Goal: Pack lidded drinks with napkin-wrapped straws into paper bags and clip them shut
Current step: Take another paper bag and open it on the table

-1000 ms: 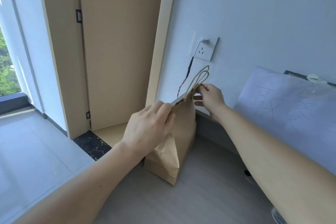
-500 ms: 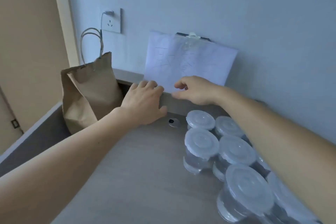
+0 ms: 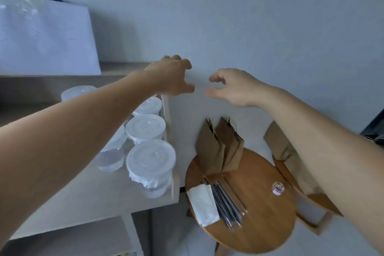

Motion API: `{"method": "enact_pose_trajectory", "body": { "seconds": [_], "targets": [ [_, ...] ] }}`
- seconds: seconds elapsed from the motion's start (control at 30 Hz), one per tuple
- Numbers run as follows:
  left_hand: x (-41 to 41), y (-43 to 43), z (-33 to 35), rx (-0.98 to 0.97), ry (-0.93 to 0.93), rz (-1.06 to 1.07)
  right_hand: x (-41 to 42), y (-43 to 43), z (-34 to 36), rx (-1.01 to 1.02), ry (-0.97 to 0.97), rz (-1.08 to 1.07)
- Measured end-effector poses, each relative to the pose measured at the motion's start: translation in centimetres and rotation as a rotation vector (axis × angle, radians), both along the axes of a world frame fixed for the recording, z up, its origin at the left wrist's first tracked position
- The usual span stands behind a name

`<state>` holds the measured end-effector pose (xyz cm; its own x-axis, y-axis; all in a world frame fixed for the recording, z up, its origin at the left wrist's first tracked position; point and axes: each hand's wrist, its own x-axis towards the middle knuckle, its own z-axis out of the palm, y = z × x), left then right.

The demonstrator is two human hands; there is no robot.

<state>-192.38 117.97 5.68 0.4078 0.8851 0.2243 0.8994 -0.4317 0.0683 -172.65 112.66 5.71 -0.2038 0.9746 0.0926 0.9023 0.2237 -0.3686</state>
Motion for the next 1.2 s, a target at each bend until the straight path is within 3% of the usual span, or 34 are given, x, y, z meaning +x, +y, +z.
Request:
{"method": "enact_pose_trajectory", "body": {
  "seconds": [0.3, 0.43, 0.63, 0.93, 1.2],
  "targets": [
    [18.0, 5.5, -0.2, -0.107, 0.157, -0.093, 15.5, -0.8, -4.9, -0.010, 0.053, -0.237],
    [23.2, 8.9, -5.7, -0.196, 0.084, -0.107, 20.2, 1.0, -7.9, -0.115, 0.051, -0.338],
    [26.3, 11.9, -16.3, -0.483, 0.063, -0.116, 25.9, 4.9, -13.5, -0.259, 0.054, -0.432],
    [27.9, 14.2, -24.2, -0.503, -0.043, 0.016, 29.3, 14.1, -24.1, -0.430, 0.000, -0.259],
    [31.1, 12.9, -27.5, -0.574, -0.207, 0.312, 31.3, 22.7, -32.1, -0.507, 0.010, -0.011]
  ]
}}
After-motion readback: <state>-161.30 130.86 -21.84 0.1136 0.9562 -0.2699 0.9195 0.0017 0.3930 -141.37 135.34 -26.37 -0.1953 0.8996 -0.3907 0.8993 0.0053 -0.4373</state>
